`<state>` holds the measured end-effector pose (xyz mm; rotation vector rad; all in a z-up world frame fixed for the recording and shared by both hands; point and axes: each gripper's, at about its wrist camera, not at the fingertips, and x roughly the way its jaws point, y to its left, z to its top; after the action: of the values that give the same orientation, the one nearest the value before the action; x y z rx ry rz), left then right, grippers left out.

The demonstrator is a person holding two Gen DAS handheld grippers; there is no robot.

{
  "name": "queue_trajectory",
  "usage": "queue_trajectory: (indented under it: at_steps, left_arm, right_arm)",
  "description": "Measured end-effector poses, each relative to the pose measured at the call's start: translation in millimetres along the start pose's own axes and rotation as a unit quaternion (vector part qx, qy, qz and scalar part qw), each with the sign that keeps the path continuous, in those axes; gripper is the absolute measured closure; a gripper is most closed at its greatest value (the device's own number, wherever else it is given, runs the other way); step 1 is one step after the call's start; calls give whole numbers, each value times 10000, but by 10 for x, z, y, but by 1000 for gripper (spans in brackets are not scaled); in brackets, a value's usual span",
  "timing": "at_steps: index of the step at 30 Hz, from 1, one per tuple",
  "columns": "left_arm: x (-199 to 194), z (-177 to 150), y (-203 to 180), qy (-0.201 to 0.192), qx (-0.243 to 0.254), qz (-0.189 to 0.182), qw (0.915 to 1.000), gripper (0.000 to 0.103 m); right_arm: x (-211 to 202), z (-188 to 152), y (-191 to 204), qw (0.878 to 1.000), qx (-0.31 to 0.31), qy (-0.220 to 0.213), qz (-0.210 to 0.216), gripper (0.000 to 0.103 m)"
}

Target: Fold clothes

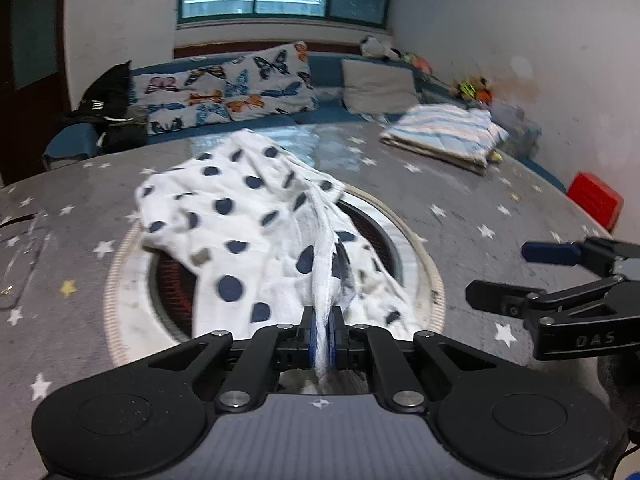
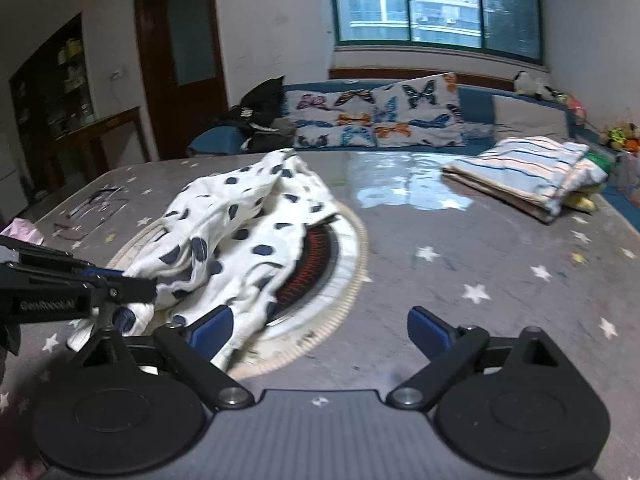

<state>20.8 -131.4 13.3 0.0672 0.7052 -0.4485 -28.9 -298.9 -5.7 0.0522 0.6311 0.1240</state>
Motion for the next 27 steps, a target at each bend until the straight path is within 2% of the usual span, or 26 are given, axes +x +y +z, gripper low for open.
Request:
queue_trajectory:
  at_steps: [6,11,16,18,19,20,27]
  left_arm:
    - [-137,1,200,-170,-272,137,9994,98]
    - [-256,5,386,-283,-482,264,9981,99]
    - [-335,-21,533,-313,-620,403,9968,100]
    - [-351,-32,559,-316,-674,439,9963,100]
    - [-365,-34,577,-322,-700,451,9960,100]
    - [-383,-35,591,-343,-726,474,9956,100]
    - [-614,-39,697,-501,-832,586,9935,101]
  right_arm:
    - [246,79,169,9993,-82,223,283,22]
    - [491,122,284,9976,-62,501,475,40]
    - [646,91,335,9966,-46,685,463,57]
    - [647,82,357,9967,-71,672,454,70]
    - [643,87,359,9961,-49,703,522,84]
    - [640,85,364,9957,-28,723,576,92]
    - [401,92,316,9963,45,524,679,98]
